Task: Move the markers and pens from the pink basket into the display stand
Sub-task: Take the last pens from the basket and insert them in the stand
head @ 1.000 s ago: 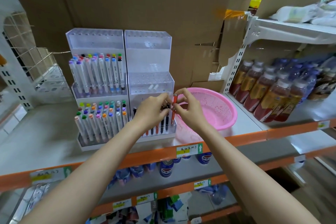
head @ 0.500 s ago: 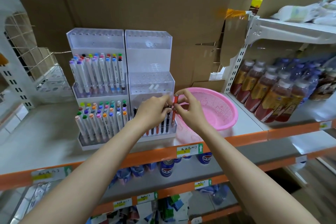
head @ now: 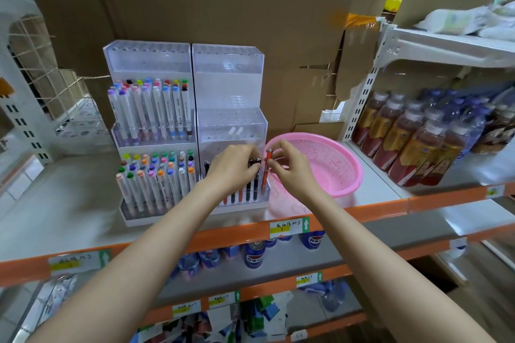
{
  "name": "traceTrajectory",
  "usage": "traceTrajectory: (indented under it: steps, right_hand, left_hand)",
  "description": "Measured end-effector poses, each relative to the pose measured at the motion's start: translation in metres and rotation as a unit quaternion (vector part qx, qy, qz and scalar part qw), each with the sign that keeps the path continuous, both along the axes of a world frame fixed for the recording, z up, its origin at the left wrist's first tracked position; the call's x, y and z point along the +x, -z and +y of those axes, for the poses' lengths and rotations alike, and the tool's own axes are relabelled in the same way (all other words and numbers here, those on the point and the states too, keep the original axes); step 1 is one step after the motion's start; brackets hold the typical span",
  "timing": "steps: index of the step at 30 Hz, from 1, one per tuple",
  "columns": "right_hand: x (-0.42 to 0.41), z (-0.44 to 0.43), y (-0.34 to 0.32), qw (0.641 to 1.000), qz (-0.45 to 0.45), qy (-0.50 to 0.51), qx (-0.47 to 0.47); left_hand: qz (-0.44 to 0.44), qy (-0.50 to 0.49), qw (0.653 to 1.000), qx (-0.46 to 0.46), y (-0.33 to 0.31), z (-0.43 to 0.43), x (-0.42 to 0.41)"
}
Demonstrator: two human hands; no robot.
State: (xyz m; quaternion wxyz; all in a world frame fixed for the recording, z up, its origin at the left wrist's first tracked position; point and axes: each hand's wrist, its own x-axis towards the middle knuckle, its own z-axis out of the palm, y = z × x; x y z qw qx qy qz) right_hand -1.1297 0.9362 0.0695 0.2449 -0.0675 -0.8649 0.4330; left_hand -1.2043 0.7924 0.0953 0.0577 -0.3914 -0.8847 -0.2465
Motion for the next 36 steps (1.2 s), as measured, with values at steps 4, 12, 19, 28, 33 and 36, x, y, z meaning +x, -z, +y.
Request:
traceTrajectory:
  steps: [4,12,19,28,33,36]
  right_hand:
    - [0.001,0.001,-0.002,0.999,-0.022,0.009,0.026]
    - [-0.001,0.003,0.0,0.997,-0.057,-0.003,0.048]
    - [-0.003,-0.002,0.0,0.996,-0.063,-0.003,0.07]
    - [-0.002,-0.004,0.0,0.995,-0.052,0.011,0.084]
    - [-0.003,-0.002,-0.003,0.995,-0.064,0.001,0.078]
    - [-0.003,0.0,-0.006,0.997,-0.047,-0.002,0.06]
  left_hand:
    - [0.011,0.002,1.0,-0.023,-0.002,0.0,0.002]
    - [0.022,0.007,0.999,-0.046,0.0,0.0,0.001]
    - [0.004,0.017,0.999,-0.029,0.002,-0.002,0.0]
    - [0.011,0.022,0.999,-0.041,0.0,-0.002,-0.001]
    - [0.071,0.025,0.994,-0.079,-0.001,-0.008,-0.001]
    - [0.102,0.011,0.992,-0.076,0.0,-0.015,-0.002]
